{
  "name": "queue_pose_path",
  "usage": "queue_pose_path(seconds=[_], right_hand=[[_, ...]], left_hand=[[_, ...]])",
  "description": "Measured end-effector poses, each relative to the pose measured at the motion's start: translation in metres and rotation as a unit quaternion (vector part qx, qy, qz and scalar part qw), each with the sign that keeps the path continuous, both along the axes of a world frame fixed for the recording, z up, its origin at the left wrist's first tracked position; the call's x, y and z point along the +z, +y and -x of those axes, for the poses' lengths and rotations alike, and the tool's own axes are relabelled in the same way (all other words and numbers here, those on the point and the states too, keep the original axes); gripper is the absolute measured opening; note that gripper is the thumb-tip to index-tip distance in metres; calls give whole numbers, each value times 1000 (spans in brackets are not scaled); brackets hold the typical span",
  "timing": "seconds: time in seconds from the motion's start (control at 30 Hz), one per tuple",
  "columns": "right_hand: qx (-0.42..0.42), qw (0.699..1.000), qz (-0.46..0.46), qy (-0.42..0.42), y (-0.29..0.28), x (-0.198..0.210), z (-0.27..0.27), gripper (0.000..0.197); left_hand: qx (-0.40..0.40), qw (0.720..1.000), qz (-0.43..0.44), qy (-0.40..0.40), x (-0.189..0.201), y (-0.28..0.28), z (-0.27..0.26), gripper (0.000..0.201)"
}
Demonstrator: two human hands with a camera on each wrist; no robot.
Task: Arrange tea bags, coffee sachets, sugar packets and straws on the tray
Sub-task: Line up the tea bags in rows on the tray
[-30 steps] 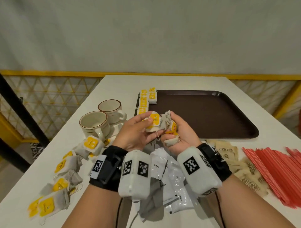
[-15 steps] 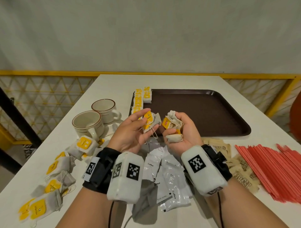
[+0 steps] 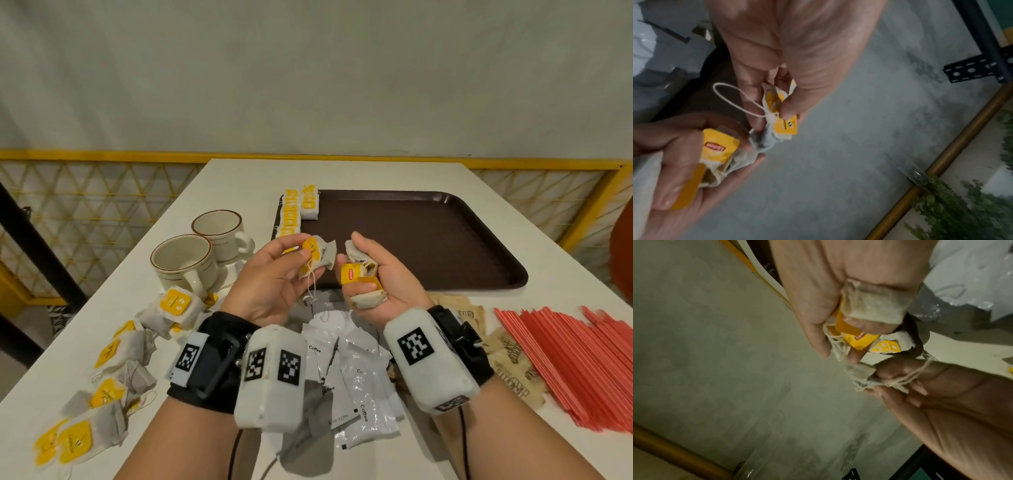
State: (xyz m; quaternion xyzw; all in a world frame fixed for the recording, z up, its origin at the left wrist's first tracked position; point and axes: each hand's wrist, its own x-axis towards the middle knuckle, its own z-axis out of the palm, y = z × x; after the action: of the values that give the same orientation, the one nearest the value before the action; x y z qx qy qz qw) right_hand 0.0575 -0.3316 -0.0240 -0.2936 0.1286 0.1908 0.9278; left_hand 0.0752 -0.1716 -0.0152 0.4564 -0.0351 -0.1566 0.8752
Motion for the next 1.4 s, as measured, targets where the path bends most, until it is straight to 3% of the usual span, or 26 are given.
queue_pose_path(seconds=[0.07, 0.2, 0.33, 0.4, 0.53, 0.63, 0.8, 0.9, 1.0, 1.1, 1.2, 1.3, 1.4], right_hand=[[7, 1000, 10, -3, -2, -2, 0, 18], [-23, 999, 41, -15, -2, 3, 4, 11], [-15, 990, 128, -62, 4, 9, 9, 43], [6, 976, 201, -87, 8, 10, 11, 49], [6, 957, 267, -109, 12, 8, 13, 29], [-26, 956, 277, -90, 11, 8, 12, 15], [-55, 959, 269, -74, 8, 11, 11, 10], [-73, 963, 247, -76, 9, 13, 13, 8], [-89, 966, 224, -92, 12, 14, 13, 5], [-97, 972, 187, -99, 15, 13, 12, 4], [-108, 974, 173, -98, 18, 12, 12, 4], [-104, 969, 198, -103, 20, 11, 13, 3], [-92, 960, 241, -108, 19, 12, 14, 8]], left_hand=[[0, 1000, -21, -19, 0, 3, -1, 19], [9, 996, -78, -48, 3, 14, -3, 19], [-2, 988, -134, -72, 3, 18, -2, 19], [-13, 985, -151, -83, 2, 17, -1, 22], [-11, 983, -150, -105, 3, 14, 1, 28], [17, 986, -137, -97, 2, 14, -2, 27], [95, 976, -155, -120, -2, 16, -5, 20], [138, 934, -250, -215, -2, 16, -5, 22], [98, 901, -321, -275, -4, 13, -4, 38], [56, 905, -340, -250, -4, 7, -2, 38], [51, 925, -305, -219, -1, 3, 2, 23], [49, 917, -311, -246, -2, 3, 1, 8], [88, 908, -316, -260, -5, 7, -3, 14]])
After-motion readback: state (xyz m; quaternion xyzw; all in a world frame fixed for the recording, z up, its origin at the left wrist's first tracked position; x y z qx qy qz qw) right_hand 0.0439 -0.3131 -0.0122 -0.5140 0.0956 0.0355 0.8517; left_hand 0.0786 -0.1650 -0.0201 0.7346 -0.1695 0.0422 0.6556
